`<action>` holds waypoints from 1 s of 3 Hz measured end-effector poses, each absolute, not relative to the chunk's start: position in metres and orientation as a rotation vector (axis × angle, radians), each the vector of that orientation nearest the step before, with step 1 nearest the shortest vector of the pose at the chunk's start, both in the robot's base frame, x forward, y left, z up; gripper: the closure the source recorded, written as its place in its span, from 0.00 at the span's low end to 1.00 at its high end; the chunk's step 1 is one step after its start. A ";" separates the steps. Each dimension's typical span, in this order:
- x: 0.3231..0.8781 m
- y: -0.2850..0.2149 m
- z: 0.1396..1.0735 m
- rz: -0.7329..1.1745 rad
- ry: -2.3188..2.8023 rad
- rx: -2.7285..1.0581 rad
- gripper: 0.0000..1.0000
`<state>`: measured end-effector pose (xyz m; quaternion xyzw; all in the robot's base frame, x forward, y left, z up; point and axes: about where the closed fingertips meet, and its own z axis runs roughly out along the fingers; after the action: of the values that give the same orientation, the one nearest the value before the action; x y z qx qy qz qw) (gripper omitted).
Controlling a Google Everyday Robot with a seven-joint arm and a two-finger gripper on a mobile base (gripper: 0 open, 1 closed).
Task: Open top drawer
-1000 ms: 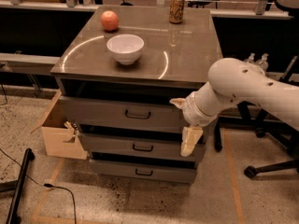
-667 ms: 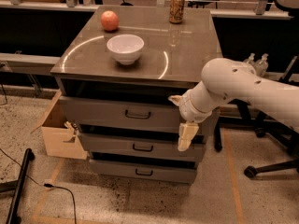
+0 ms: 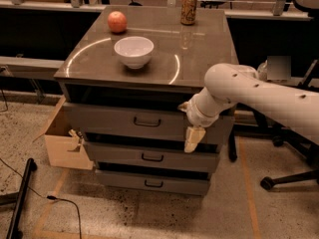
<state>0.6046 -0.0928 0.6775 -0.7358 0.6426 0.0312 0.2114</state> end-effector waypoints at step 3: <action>0.610 -0.094 0.660 0.096 1.824 -2.062 0.86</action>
Offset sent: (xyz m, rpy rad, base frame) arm 0.0031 -0.0059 -0.0402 -0.0378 0.0752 -0.0151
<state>0.6099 -0.0944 0.6601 -0.7345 0.6498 0.0343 0.1925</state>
